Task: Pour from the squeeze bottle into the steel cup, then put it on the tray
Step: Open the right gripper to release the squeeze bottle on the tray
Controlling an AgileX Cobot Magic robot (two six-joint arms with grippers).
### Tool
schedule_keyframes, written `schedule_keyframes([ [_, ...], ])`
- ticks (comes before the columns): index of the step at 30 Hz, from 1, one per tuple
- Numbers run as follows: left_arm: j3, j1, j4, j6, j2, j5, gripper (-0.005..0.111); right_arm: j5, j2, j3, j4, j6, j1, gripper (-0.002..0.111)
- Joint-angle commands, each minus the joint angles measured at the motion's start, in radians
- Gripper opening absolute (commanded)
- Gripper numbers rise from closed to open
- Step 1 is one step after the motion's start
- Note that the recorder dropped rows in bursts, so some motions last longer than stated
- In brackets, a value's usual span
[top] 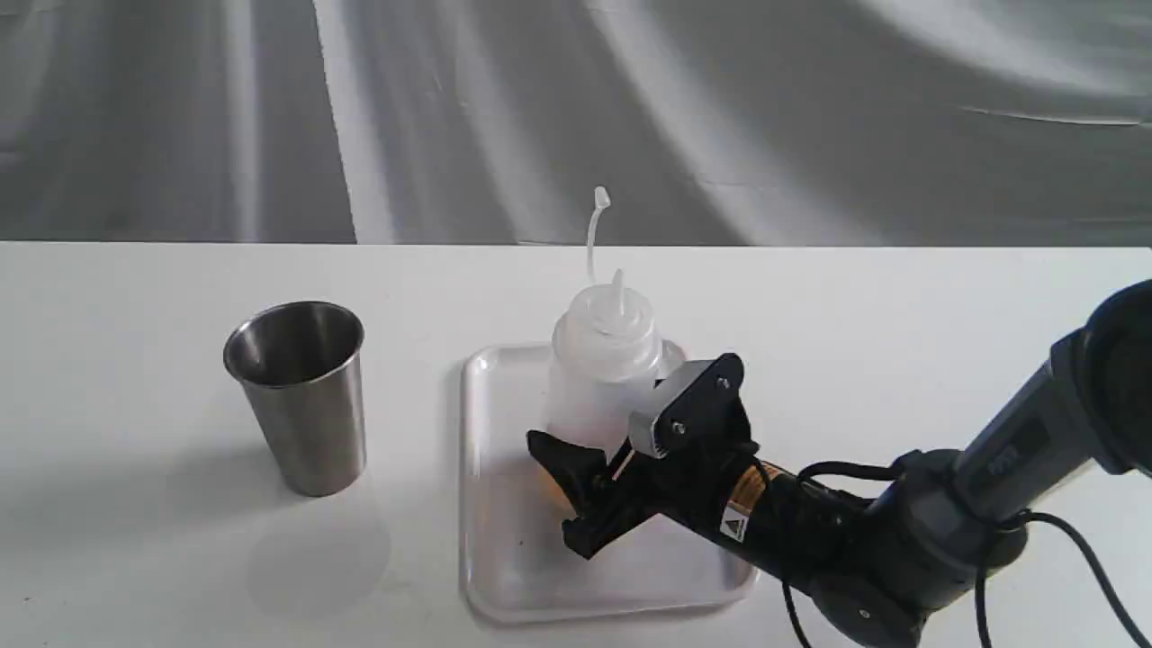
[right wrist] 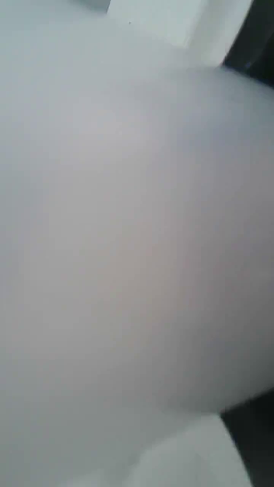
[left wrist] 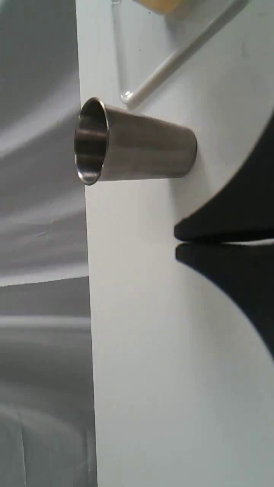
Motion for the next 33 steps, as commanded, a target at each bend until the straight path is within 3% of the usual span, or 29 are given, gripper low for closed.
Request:
schedule_keyframes([
  [1, 0.004, -0.006, -0.001, -0.005, -0.003, -0.008, 0.0, -0.002, -0.005, -0.003, 0.005, -0.002, 0.001, 0.029],
  [7, 0.004, -0.006, -0.001, -0.005, -0.003, -0.008, 0.0, -0.002, -0.005, -0.003, 0.005, 0.016, 0.001, 0.07],
  [11, 0.004, -0.006, -0.001, -0.005, -0.003, -0.008, 0.0, -0.002, -0.005, -0.003, 0.003, 0.016, 0.001, 0.085],
  [21, 0.004, -0.006, -0.001, -0.003, -0.003, -0.008, 0.0, 0.028, -0.005, -0.003, -0.003, 0.032, 0.001, 0.096],
  [33, 0.004, -0.006, -0.001, -0.005, -0.003, -0.008, 0.0, 0.096, -0.102, 0.051, -0.02, 0.048, 0.001, 0.1],
])
